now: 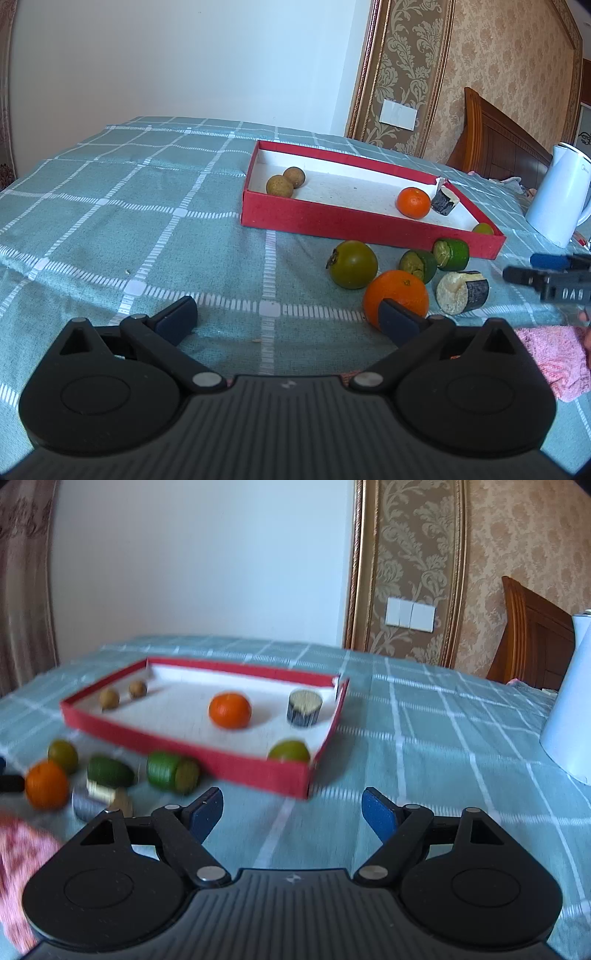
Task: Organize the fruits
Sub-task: 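Withdraw the right gripper from the tray, then grasp the large mandarin orange with the left gripper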
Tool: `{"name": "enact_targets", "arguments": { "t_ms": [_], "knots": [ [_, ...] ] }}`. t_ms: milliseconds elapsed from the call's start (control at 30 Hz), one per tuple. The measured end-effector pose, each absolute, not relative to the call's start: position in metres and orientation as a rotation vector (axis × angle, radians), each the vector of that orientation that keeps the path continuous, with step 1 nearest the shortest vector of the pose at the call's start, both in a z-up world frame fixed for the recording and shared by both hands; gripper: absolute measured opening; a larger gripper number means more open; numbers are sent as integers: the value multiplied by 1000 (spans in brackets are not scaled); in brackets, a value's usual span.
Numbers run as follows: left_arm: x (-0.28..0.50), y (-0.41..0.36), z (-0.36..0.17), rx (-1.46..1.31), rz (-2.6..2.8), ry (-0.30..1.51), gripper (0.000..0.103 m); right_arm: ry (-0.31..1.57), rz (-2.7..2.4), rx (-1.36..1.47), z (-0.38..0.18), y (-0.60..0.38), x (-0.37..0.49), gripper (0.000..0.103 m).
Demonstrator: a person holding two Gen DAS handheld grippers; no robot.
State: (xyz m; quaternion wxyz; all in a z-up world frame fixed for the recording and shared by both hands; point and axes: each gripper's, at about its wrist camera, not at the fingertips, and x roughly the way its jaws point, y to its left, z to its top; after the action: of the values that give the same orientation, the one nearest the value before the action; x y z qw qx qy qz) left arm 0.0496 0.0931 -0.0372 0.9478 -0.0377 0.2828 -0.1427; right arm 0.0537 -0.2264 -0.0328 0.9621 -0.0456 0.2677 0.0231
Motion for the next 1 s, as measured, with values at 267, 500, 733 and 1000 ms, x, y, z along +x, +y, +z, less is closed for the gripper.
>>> {"name": "enact_targets", "arguments": {
  "t_ms": [267,500,733,1000],
  "knots": [
    [38,86,-36,-74,-271,565,103,621,61,-72,-39,-228,61,96],
    [21,56,-18,-40,-325,505,103,640,72,-35,-42,-233,61,96],
    [27,26,-22,46,-313,520,103,650,71,-35,-43,-233,62,96],
    [35,12,-30,79,-296,544,76,655,65,-39,-43,-232,62,99]
  ]
}}
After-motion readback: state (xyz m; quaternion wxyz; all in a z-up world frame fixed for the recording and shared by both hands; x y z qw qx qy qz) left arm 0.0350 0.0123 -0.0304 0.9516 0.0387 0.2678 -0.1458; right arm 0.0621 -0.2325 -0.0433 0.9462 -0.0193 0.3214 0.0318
